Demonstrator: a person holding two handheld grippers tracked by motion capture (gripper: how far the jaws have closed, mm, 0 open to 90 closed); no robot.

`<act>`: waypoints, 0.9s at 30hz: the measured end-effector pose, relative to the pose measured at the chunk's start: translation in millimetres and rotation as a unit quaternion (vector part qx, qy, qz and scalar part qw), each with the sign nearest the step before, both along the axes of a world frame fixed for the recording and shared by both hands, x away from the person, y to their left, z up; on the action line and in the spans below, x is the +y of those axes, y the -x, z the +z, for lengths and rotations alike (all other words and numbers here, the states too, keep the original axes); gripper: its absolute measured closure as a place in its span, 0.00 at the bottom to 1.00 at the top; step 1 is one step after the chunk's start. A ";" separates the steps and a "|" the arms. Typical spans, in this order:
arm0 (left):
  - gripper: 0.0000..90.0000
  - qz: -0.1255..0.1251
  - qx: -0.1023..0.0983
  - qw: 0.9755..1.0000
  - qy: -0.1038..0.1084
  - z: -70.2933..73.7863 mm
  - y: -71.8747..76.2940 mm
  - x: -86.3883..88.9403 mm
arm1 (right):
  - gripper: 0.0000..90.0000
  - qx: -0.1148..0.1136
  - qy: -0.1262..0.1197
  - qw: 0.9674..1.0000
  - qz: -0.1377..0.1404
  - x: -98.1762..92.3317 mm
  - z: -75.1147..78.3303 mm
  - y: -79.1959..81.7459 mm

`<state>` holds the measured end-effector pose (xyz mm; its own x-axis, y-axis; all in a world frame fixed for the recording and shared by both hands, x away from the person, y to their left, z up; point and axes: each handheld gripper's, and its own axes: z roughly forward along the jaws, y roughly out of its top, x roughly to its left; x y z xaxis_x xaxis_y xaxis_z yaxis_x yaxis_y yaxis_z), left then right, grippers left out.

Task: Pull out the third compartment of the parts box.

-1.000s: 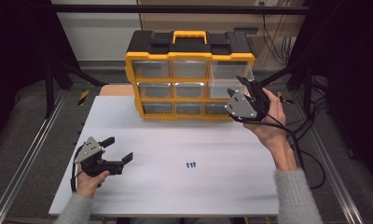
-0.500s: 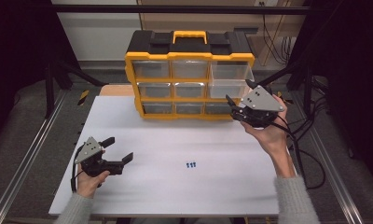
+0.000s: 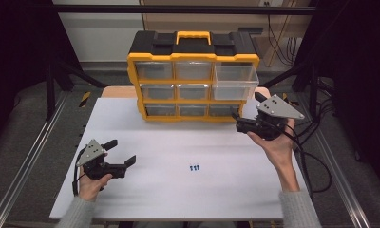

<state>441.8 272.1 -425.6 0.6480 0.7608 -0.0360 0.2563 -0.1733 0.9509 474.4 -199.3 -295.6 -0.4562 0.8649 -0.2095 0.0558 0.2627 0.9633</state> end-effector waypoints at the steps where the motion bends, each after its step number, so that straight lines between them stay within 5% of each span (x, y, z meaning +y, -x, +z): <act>1: 0.03 0.000 0.000 1.000 0.000 0.0 0.0 0.0 | 0.15 0.002 -0.006 1.000 0.001 -0.5 -1.5 1.2; 6: 0.03 -0.001 -0.001 1.000 0.000 0.0 0.1 -0.1 | 0.10 0.012 -0.046 0.999 0.009 -4.8 -9.9 6.9; 12: 0.03 -0.002 -0.002 1.000 0.002 0.1 0.4 -0.2 | 0.09 0.029 -0.063 0.998 0.012 -8.0 -23.1 12.0; 27: 0.03 -0.003 -0.005 1.000 0.005 0.8 1.3 0.1 | 0.09 0.074 -0.052 0.996 0.016 -4.7 -50.6 21.7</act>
